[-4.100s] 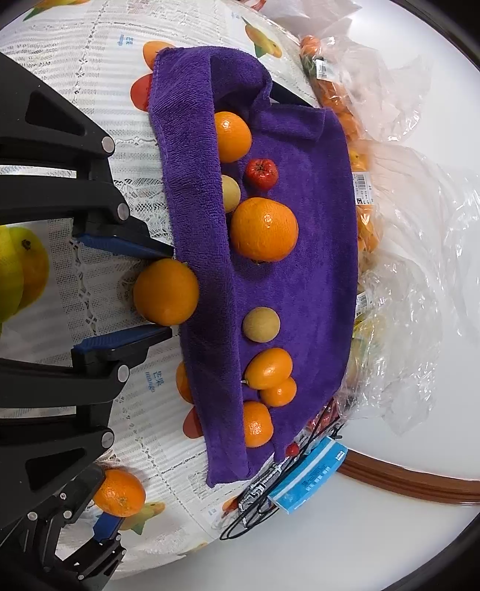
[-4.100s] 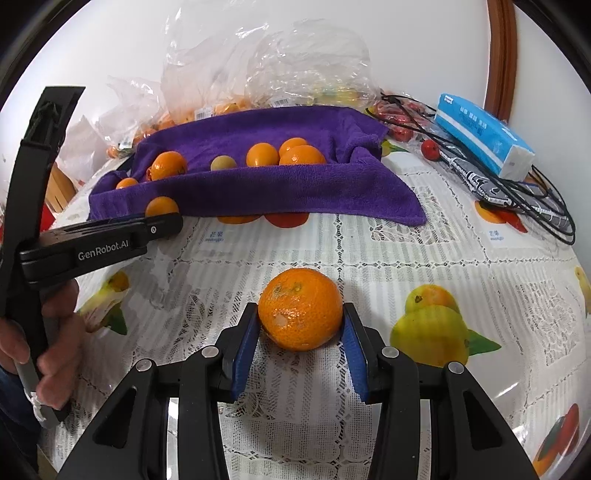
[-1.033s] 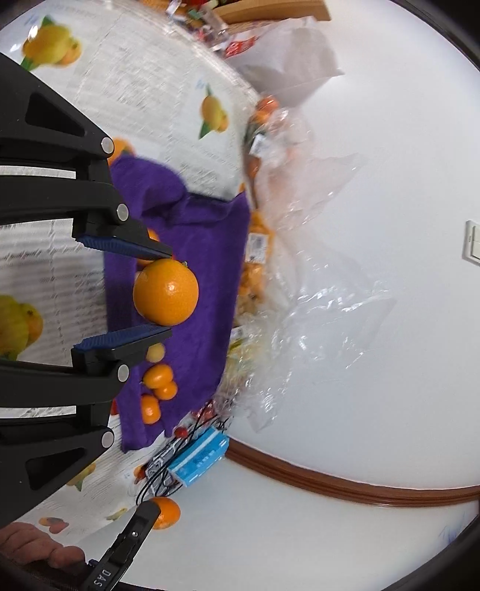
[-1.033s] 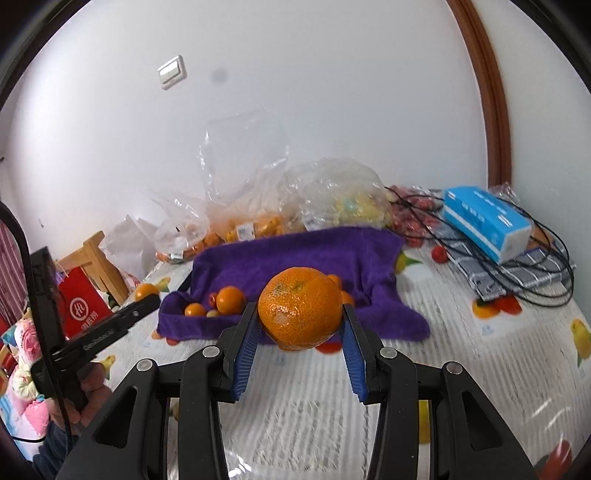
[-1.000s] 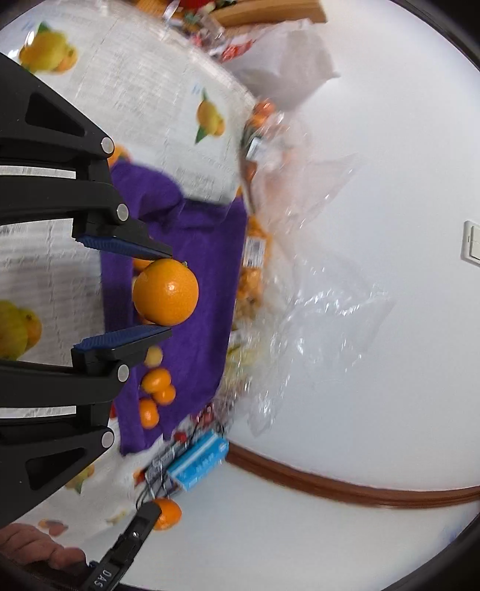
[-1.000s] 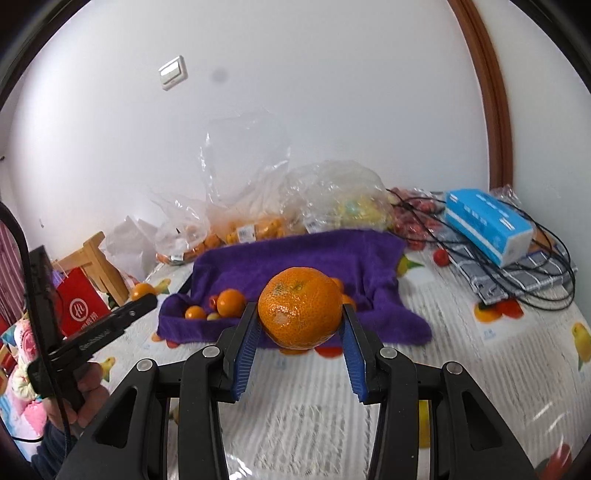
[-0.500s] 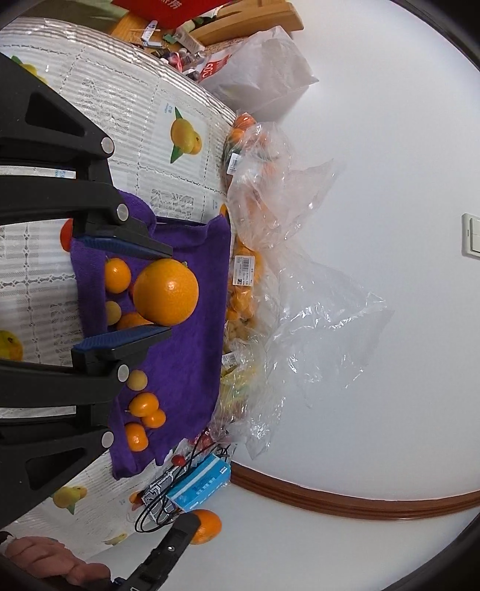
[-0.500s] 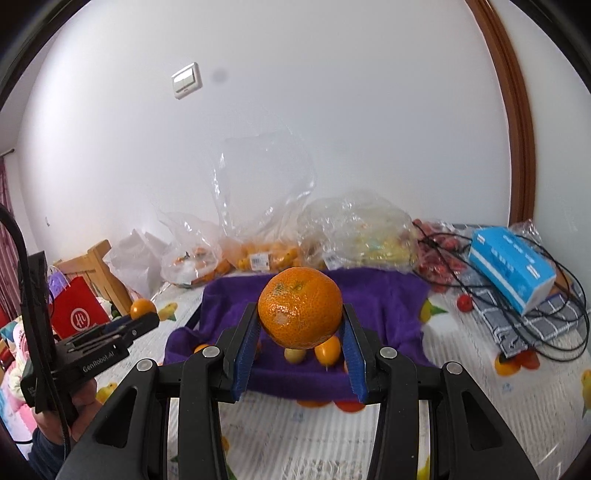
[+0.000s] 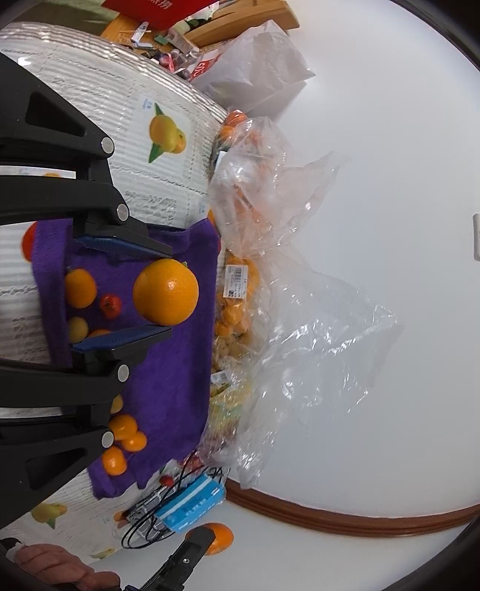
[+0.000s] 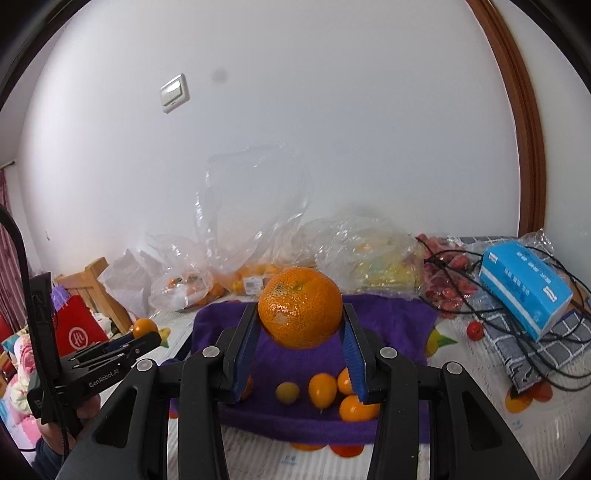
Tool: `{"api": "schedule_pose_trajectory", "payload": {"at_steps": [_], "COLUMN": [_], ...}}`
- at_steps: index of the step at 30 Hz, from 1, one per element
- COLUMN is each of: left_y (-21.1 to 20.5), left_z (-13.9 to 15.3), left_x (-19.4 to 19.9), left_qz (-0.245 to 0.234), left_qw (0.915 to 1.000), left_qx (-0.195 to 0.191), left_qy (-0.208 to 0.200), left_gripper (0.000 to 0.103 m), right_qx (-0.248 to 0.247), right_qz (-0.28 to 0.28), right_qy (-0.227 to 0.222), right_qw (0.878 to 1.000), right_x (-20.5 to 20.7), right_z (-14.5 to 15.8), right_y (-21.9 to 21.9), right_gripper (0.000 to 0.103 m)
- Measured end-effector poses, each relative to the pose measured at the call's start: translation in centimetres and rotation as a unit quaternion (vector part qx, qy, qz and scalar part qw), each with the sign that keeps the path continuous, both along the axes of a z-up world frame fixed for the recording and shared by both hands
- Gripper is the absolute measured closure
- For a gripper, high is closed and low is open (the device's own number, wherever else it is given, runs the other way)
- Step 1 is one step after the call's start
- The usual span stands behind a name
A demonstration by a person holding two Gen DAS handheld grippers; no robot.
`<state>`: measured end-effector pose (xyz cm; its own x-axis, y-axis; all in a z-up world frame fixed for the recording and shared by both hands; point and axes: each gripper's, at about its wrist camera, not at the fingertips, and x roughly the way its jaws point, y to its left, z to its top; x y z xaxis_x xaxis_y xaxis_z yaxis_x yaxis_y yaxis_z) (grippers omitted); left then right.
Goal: Organize fruits
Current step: 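Lower and open the right tool on the towel while the left tool releases the orange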
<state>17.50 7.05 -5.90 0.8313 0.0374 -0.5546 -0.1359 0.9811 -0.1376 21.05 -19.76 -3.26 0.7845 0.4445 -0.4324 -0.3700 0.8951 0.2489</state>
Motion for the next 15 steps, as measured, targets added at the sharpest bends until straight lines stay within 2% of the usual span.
{"api": "schedule_pose_trajectory", "payload": {"at_steps": [5, 11, 15], "left_y": [0.3, 0.5, 1.3], "left_z": [-1.0, -3.0, -5.0], "left_x": [1.7, 3.8, 3.9], "left_qz": [0.002, 0.009, 0.011], "left_qw": [0.9999, 0.9995, 0.9985], "left_qx": [-0.012, -0.017, -0.045], "left_qy": [0.006, 0.025, 0.029], "left_gripper": [0.069, 0.069, 0.069], "right_qx": [0.001, -0.002, -0.007], "right_qz": [-0.013, -0.032, -0.039], "right_qy": [0.009, 0.056, 0.090], "right_qw": [1.000, 0.998, 0.995], "right_x": [2.1, 4.7, 5.9], "right_z": [-0.9, -4.3, -6.4], "right_y": [-0.7, -1.5, -1.8], "right_gripper": [0.060, 0.060, 0.060]}}
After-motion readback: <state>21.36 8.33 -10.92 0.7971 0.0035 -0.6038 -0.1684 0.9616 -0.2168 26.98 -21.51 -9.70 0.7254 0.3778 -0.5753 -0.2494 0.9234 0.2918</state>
